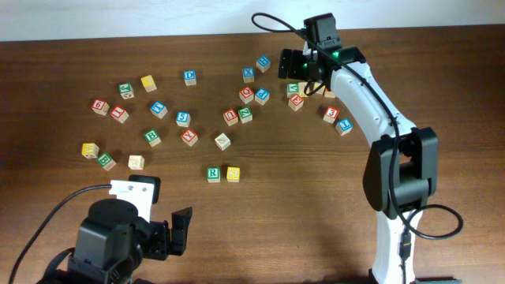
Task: Spell out RSS
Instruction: 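Reach right gripper to the yellow S block at right and grasp it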
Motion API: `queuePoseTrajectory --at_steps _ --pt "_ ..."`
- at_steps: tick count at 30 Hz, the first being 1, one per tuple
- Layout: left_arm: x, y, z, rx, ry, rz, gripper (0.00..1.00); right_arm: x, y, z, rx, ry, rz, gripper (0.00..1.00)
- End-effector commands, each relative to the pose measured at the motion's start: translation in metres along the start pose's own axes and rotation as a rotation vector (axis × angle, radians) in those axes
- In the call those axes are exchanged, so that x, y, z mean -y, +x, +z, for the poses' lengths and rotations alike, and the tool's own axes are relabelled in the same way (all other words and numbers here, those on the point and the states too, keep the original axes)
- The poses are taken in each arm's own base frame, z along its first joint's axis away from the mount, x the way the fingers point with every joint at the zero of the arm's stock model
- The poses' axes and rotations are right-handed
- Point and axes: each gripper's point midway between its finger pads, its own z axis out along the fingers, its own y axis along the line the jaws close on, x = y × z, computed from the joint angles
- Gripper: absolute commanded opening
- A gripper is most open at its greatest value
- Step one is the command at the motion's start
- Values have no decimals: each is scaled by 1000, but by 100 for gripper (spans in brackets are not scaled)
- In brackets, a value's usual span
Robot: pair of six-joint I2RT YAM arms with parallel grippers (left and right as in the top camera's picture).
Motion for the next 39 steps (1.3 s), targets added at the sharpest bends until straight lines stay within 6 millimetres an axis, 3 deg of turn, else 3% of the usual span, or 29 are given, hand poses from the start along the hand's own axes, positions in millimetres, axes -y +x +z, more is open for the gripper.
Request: queuePoseTrajectory --at_steps 1,7,21,28,35,39 --pt "1 1 0 0 6 7 99 18 -3 9 -4 39 39 94" --pt "1 1 0 0 6 7 99 43 17 21 -94 80 64 94" --pt "1 1 0 0 6 7 99 34 42 38 -190 -1 52 95" --pt "1 1 0 0 6 7 99 45 46 45 -197 43 25 95" --pt "1 1 0 0 6 7 99 71 39 44 -171 125 22 95" --pt "1 1 0 0 6 7 99 73 33 45 -152 123 26 95"
